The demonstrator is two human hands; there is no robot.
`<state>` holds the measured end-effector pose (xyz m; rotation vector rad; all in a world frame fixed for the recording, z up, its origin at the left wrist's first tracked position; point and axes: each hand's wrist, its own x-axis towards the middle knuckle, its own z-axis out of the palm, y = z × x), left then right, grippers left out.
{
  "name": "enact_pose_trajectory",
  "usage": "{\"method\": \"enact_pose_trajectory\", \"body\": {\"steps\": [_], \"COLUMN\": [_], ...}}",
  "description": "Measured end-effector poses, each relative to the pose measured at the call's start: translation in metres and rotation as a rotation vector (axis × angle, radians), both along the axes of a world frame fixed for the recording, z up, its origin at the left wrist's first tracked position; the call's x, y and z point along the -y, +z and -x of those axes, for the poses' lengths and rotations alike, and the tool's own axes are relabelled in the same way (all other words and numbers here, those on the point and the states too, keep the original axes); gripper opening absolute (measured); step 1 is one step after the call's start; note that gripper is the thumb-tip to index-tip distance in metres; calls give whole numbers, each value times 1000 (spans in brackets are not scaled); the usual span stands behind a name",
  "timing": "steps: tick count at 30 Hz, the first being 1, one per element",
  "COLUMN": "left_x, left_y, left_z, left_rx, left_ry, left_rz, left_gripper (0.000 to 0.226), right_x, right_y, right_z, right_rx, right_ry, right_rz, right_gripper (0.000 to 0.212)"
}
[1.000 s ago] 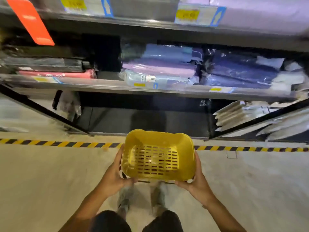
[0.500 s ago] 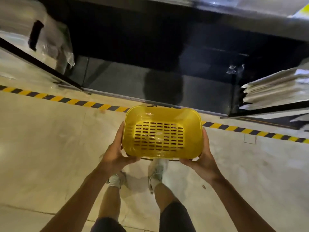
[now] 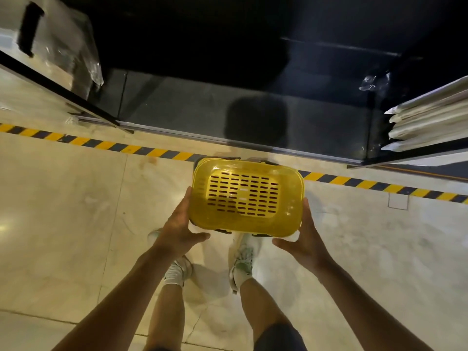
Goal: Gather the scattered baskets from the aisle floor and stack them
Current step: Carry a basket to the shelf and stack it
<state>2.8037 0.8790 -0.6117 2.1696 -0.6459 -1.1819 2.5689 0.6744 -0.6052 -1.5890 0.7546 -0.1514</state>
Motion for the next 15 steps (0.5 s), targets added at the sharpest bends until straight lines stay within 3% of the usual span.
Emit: {"method": "enact_pose_trajectory", "body": {"steps": [6, 15], "left_x": [-4, -27], "left_y": [-14, -8], "left_z": [4, 0], "left_rx": [-69, -54], "left_ry": [37, 50], "left_rz": [-70, -105], "left_gripper": [128, 112], "right_x": [1, 11], "right_y": [-2, -27], "right_z": [-7, 29], "right_rx": [-54, -412], "right_ry": [42, 23], "right_rz": [34, -94], "right_gripper": [100, 110]}}
